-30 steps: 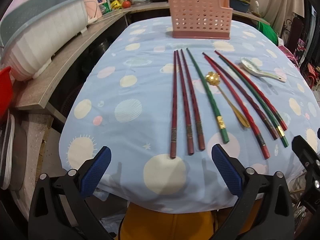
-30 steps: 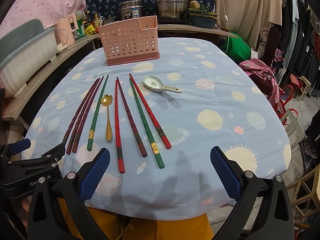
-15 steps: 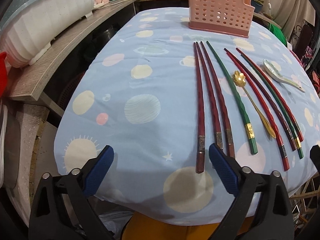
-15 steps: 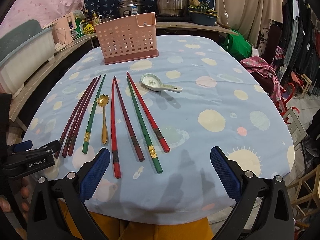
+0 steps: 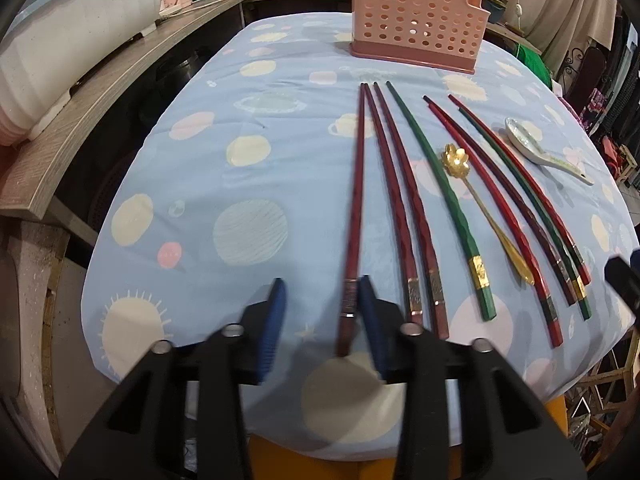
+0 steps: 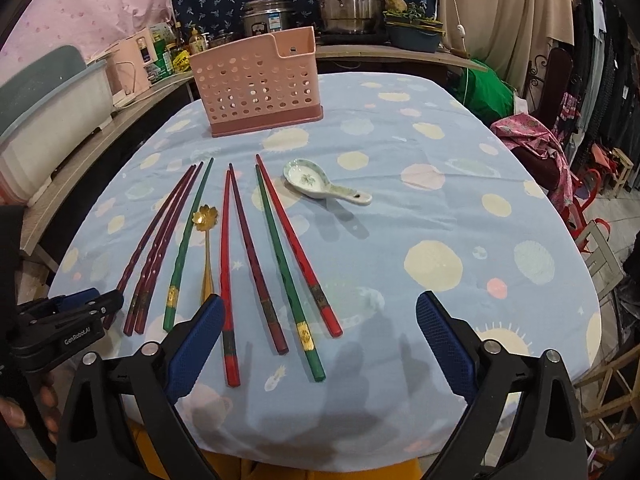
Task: Organize utensils
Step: 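Grasp a dark red chopstick with the left tool while the right tool grasps the white ceramic spoon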
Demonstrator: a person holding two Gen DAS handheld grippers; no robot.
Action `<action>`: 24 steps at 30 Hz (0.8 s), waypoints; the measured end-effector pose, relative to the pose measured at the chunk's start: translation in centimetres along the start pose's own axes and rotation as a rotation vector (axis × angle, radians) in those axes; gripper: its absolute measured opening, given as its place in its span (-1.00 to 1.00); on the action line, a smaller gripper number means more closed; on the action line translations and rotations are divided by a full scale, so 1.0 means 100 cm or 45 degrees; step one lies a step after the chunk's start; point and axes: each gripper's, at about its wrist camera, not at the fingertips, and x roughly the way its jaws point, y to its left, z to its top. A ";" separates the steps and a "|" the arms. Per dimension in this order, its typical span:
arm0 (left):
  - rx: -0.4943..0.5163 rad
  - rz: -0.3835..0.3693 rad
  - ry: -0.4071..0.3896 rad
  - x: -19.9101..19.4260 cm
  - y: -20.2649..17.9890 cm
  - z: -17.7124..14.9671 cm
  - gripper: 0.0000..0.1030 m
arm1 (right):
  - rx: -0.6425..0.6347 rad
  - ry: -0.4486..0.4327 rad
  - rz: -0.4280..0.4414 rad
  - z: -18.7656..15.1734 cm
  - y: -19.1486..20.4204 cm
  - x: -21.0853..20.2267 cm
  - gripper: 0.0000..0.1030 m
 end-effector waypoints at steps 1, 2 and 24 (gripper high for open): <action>-0.001 -0.004 0.000 0.001 0.001 0.003 -0.60 | 0.008 -0.007 0.014 0.006 -0.003 0.002 0.63; -0.005 -0.008 0.000 0.002 0.002 0.005 -0.73 | 0.014 -0.011 0.030 0.013 -0.006 0.004 0.50; -0.011 -0.014 0.003 0.008 0.006 0.014 -0.80 | 0.036 0.170 0.245 0.057 -0.041 0.099 -0.79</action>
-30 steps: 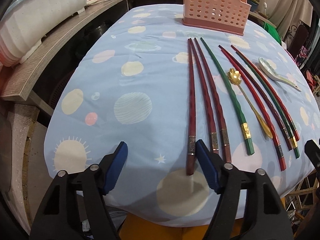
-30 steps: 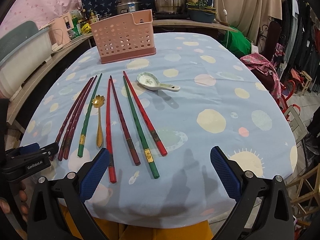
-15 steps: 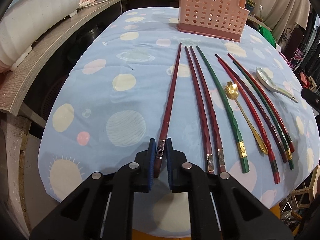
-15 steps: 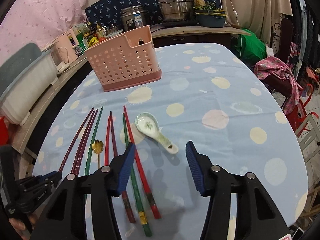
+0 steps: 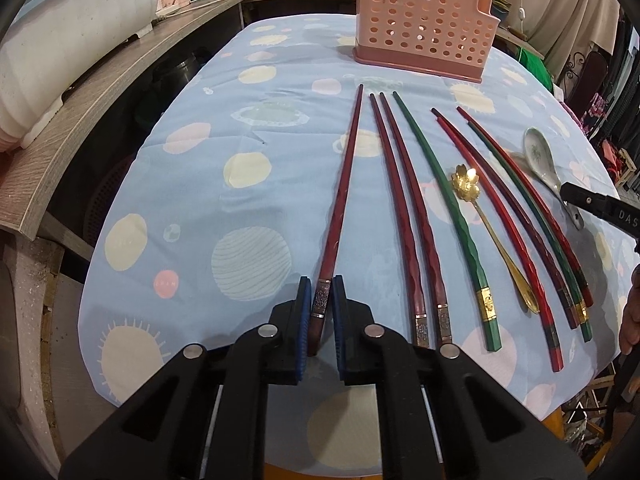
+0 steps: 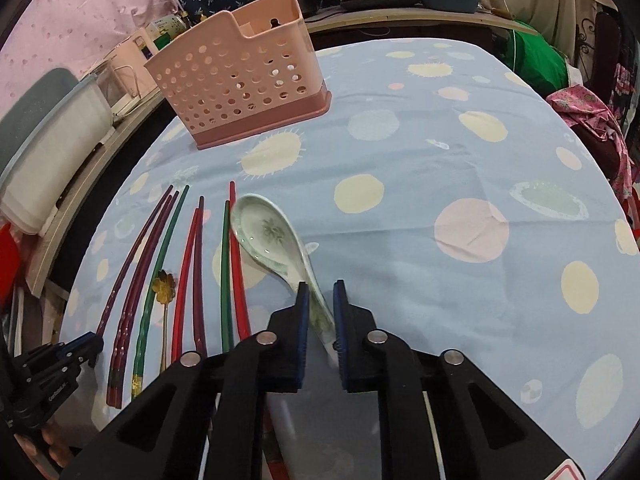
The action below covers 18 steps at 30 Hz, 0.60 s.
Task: Organize utensils
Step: 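Grasp a dark red chopstick with the left tool while the right tool grasps the white ceramic spoon, then lift the chopstick and spoon with both tools and carry them over the pink holder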
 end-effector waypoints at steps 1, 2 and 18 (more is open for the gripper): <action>0.002 0.002 -0.001 0.000 0.000 0.000 -0.80 | -0.003 -0.007 -0.005 -0.001 0.001 0.000 -0.80; 0.004 0.005 -0.001 0.000 0.000 0.000 -0.80 | -0.004 -0.011 -0.006 -0.002 0.001 0.000 -0.80; -0.019 -0.040 -0.019 -0.004 0.005 -0.004 -0.84 | -0.043 -0.080 -0.101 -0.021 0.015 -0.017 -0.86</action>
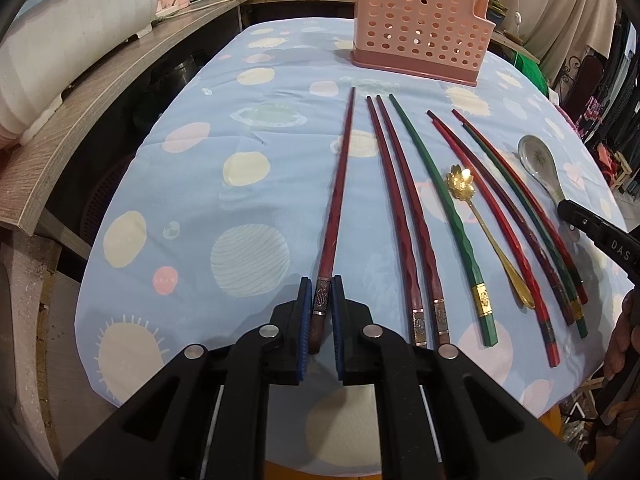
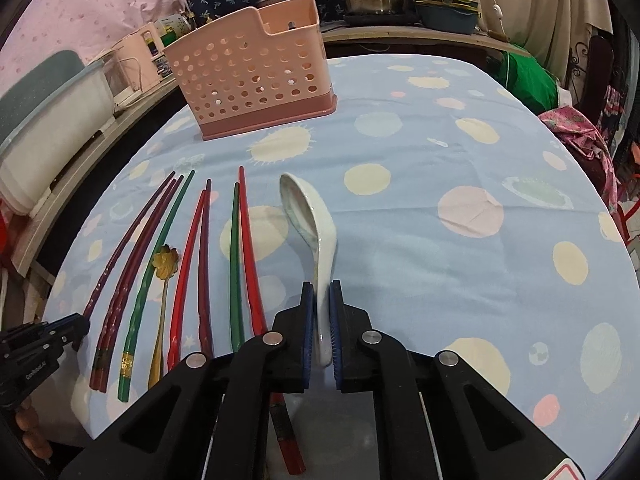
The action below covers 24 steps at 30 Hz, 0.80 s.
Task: Organize utensils
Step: 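Lift the chopstick and spoon with both tools and carry them over the pink holder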
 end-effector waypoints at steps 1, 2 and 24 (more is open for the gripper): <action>-0.010 -0.009 0.000 -0.002 0.002 0.001 -0.85 | 0.006 -0.011 -0.002 0.002 -0.001 -0.005 -0.86; -0.015 -0.010 -0.005 -0.004 0.004 0.002 -0.87 | 0.010 -0.025 -0.004 0.005 -0.002 -0.011 -0.86; -0.028 -0.029 -0.414 -0.111 0.025 0.163 -0.87 | 0.004 -0.299 0.019 0.122 -0.004 -0.071 -0.86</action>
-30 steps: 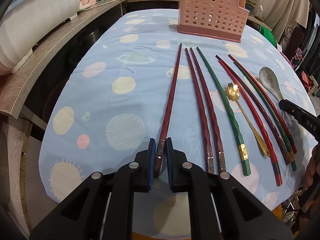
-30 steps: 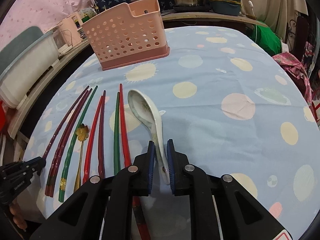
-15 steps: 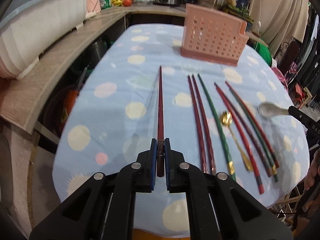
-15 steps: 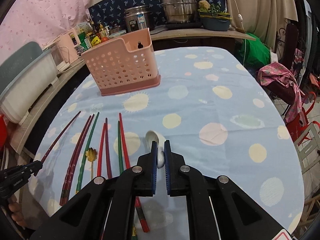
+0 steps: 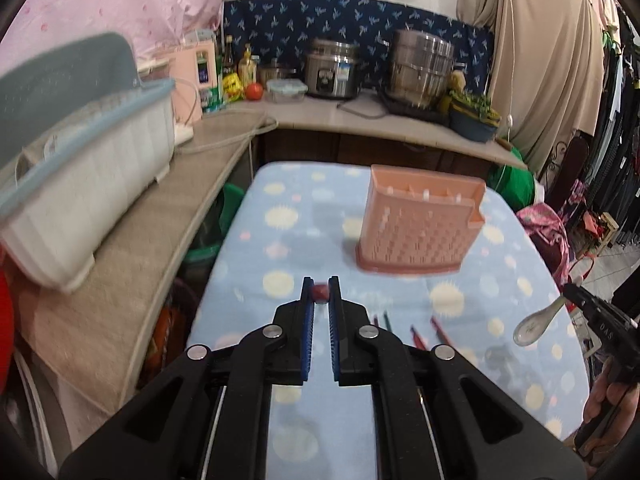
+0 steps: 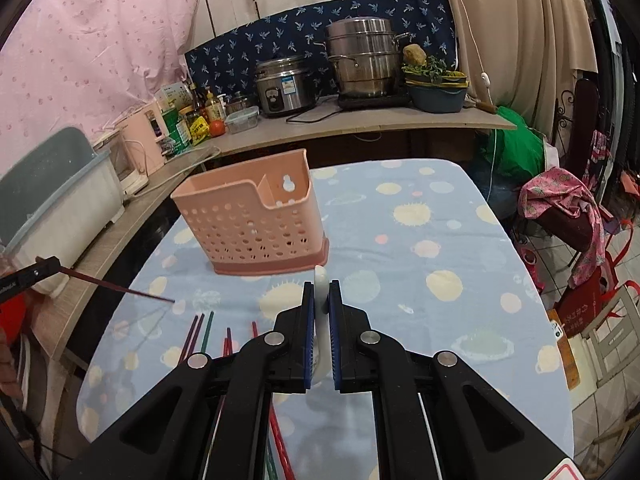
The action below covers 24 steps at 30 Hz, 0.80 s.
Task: Organize utensils
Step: 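Lift the chopstick and spoon with both tools and carry them over the pink holder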
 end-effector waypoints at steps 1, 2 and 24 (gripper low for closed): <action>0.003 0.005 -0.017 0.000 -0.001 0.011 -0.87 | 0.005 -0.016 0.007 0.009 0.000 0.001 -0.86; 0.003 0.008 -0.035 0.000 -0.001 0.025 -0.87 | 0.008 -0.028 0.014 0.019 0.000 0.003 -0.86; -0.040 -0.101 -0.379 0.022 -0.055 0.184 -0.87 | 0.038 -0.127 0.092 0.125 0.021 0.107 -0.86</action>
